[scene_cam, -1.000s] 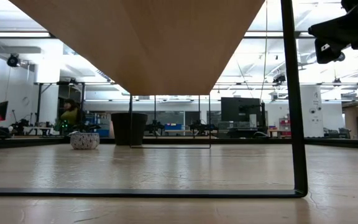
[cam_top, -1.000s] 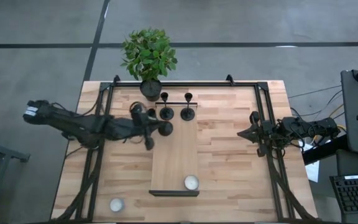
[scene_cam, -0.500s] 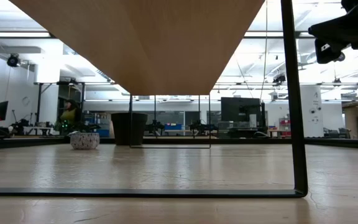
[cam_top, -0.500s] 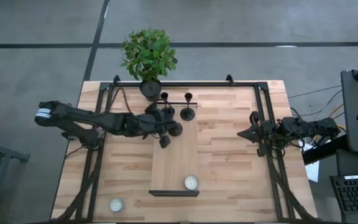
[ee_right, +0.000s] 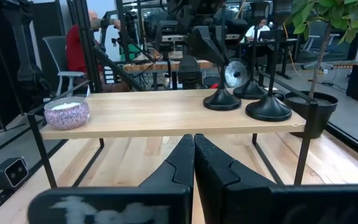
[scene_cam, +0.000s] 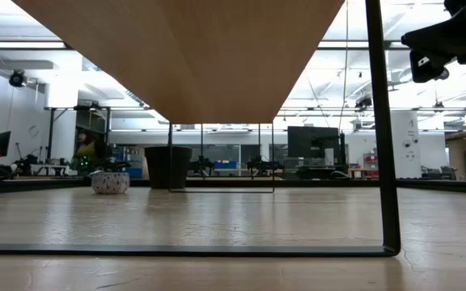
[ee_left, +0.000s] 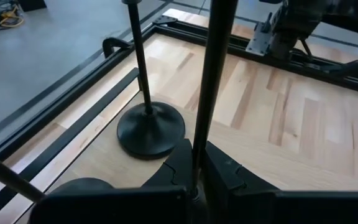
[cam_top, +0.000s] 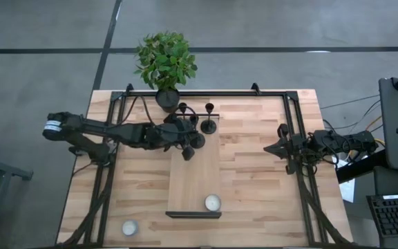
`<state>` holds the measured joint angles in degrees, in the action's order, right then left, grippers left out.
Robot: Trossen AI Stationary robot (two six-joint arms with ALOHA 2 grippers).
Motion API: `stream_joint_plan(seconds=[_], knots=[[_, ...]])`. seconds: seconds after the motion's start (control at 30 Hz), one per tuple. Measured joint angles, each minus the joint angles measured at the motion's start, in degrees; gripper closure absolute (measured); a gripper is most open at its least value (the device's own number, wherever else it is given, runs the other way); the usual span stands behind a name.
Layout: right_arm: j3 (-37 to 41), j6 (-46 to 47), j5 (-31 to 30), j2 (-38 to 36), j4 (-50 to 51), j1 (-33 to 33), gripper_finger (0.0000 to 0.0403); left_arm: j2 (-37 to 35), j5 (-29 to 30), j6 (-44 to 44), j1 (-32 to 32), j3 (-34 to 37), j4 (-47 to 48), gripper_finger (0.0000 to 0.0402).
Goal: Pick & Place candle stick holders
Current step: Put the black candle holder on the shelf
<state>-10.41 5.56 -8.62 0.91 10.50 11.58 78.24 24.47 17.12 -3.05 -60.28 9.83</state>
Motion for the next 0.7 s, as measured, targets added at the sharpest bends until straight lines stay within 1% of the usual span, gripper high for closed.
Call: stream_joint_plan(seconds=[0.7], knots=[[0.00, 0.00, 0.00, 0.00, -0.02, 0.02, 0.0394, 0.15, 2.56, -1.90, 1.88, 0.36, -1.12, 0.0388]])
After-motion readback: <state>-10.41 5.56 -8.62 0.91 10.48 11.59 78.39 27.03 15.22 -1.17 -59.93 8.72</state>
